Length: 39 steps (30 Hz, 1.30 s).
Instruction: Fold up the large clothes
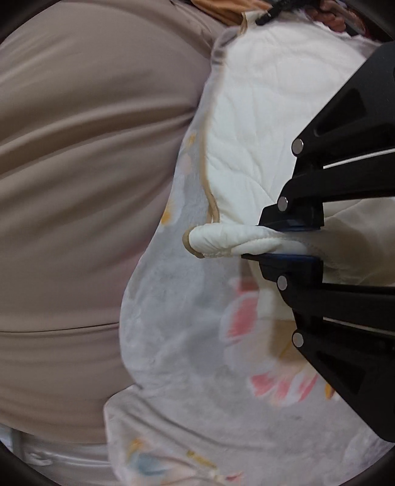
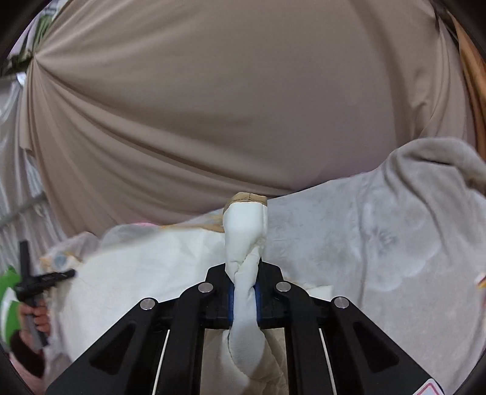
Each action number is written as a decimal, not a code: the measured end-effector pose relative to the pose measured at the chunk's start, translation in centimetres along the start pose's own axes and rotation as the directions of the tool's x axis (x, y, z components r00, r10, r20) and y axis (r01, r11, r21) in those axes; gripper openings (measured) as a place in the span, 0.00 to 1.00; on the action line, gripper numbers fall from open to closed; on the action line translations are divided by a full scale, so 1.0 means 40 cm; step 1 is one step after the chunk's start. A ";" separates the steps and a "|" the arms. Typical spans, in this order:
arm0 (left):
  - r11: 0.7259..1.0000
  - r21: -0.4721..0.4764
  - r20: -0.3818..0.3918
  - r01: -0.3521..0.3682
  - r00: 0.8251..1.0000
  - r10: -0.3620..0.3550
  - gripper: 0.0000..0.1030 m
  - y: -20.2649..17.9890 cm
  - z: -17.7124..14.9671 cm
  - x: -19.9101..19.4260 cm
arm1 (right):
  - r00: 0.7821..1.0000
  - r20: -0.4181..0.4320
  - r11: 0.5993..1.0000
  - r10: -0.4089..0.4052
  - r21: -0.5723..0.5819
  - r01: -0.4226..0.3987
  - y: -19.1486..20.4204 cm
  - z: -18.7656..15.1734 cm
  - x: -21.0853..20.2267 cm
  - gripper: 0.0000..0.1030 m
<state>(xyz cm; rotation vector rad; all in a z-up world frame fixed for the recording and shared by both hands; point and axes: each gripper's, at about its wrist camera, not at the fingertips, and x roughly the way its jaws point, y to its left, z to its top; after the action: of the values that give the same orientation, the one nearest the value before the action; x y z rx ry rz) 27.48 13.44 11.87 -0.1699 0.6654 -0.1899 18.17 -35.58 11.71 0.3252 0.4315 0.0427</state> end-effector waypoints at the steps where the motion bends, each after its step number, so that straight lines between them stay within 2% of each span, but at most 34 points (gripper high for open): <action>1: 1.000 0.008 -0.021 -0.011 1.000 0.011 0.09 -0.001 -0.005 0.021 | 0.999 -0.035 1.000 -0.013 0.016 0.013 -0.013 -0.009 0.032 0.08; 4: 0.998 0.023 -0.119 -0.066 0.991 0.068 0.09 0.007 -0.039 0.119 | 0.981 -0.171 0.995 -0.089 0.034 0.096 -0.059 -0.064 0.148 0.08; 6: 0.995 0.032 -0.154 -0.094 0.983 0.098 0.10 0.019 -0.071 0.175 | 0.964 -0.242 0.992 -0.114 0.032 0.125 -0.082 -0.107 0.206 0.08; 15: 0.974 0.136 -0.124 -0.180 0.973 0.197 0.12 -0.016 -0.129 0.220 | 0.937 -0.307 0.986 -0.167 -0.036 0.164 -0.071 -0.151 0.254 0.09; 21: 0.980 0.109 -0.134 -0.168 0.974 0.182 0.14 -0.006 -0.124 0.231 | 0.931 -0.320 0.984 -0.175 -0.040 0.171 -0.069 -0.162 0.263 0.09; 27: 0.975 0.119 -0.135 -0.185 0.970 0.201 0.15 -0.014 -0.124 0.236 | 0.927 -0.331 0.984 -0.179 -0.049 0.172 -0.066 -0.164 0.272 0.10; 29: 0.976 0.119 -0.123 -0.185 0.972 0.199 0.18 -0.015 -0.122 0.228 | 0.932 -0.325 0.987 -0.161 -0.028 0.160 -0.075 -0.160 0.268 0.11; 31: 0.976 0.101 -0.109 -0.192 0.973 0.202 0.27 -0.008 -0.114 0.208 | 0.940 -0.310 0.988 -0.142 0.007 0.152 -0.088 -0.153 0.251 0.28; 32: 0.975 0.082 -0.089 -0.207 0.973 0.214 0.35 -0.003 -0.105 0.180 | 0.942 -0.302 0.986 -0.149 0.022 0.163 -0.093 -0.146 0.238 0.32; 33: 0.977 0.061 -0.066 -0.206 0.975 0.210 0.37 0.000 -0.097 0.145 | 0.945 -0.286 0.983 -0.157 0.043 0.176 -0.097 -0.133 0.210 0.36; 34: 0.982 0.039 -0.039 -0.185 0.982 0.186 0.37 0.001 -0.087 0.101 | 0.952 -0.264 0.982 -0.156 0.058 0.177 -0.095 -0.122 0.181 0.38; 36: 0.991 0.032 0.027 -0.130 0.991 0.129 0.40 -0.027 -0.065 -0.010 | 0.977 -0.168 0.986 -0.129 0.087 0.145 -0.063 -0.093 0.089 0.38; 38: 0.994 0.058 0.055 -0.088 0.995 0.085 0.46 -0.078 -0.048 -0.082 | 0.991 -0.112 0.995 -0.070 0.060 0.077 0.008 -0.070 0.031 0.38; 39: 0.996 0.080 0.064 -0.039 0.997 0.034 0.50 -0.123 -0.046 -0.112 | 0.993 -0.105 0.998 -0.048 0.030 0.051 0.057 -0.065 0.019 0.38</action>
<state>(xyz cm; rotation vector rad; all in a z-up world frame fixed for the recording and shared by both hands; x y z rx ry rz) 22.28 9.53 14.17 -0.0854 0.5976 -0.1753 17.84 -32.55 9.92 0.3451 0.5439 0.0041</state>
